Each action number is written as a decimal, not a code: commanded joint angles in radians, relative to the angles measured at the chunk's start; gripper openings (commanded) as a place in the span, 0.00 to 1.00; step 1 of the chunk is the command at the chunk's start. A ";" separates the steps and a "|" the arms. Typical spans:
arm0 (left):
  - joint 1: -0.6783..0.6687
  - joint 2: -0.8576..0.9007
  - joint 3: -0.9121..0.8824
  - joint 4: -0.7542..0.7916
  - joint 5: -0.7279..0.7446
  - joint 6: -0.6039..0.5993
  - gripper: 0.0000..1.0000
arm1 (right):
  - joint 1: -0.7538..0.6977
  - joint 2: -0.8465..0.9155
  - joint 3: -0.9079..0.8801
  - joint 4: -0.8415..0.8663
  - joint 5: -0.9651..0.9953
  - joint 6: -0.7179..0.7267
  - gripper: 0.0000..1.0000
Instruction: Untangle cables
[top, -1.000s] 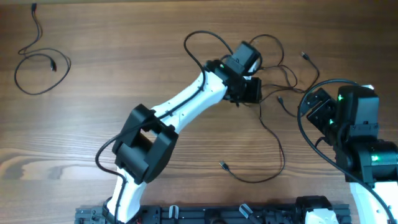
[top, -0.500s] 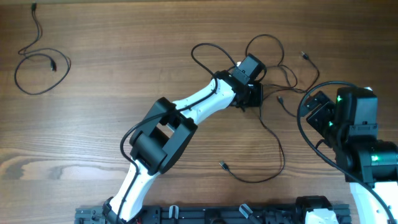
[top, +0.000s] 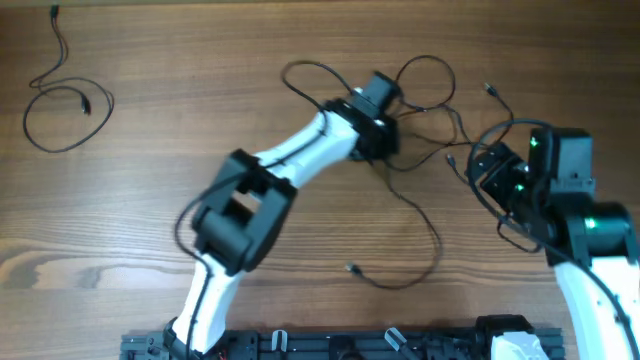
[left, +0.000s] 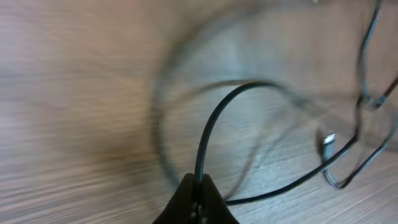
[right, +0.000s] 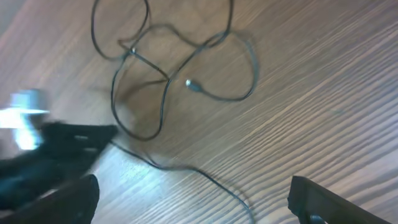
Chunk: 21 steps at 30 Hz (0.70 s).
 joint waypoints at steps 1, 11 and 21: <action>0.111 -0.215 0.002 -0.043 -0.010 0.080 0.04 | -0.003 0.104 -0.002 0.010 -0.124 0.010 1.00; 0.272 -0.591 0.002 -0.067 -0.011 0.255 0.04 | 0.032 0.439 -0.002 0.221 -0.334 -0.092 1.00; 0.456 -0.884 0.002 -0.004 -0.514 0.342 0.04 | 0.103 0.565 -0.002 0.329 -0.346 -0.090 1.00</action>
